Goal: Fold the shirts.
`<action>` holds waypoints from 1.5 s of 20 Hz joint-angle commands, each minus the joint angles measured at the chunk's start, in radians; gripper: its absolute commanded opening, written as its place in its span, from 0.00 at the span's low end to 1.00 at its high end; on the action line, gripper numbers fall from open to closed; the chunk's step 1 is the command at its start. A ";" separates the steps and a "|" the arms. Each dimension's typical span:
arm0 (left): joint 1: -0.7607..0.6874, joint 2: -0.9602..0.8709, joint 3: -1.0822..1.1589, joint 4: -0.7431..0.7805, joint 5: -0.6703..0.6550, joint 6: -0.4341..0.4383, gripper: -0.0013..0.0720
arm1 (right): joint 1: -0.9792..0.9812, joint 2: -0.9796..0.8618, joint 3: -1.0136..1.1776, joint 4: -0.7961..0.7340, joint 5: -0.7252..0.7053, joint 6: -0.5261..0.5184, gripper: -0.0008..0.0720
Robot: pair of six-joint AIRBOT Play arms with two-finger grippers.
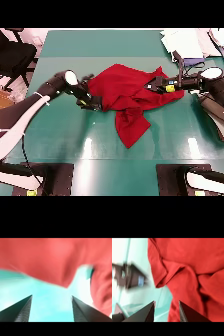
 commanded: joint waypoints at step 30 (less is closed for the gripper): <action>-0.259 -0.143 0.239 0.890 -0.221 -0.107 0.05 | -0.324 0.208 -0.208 0.008 0.127 -0.102 0.51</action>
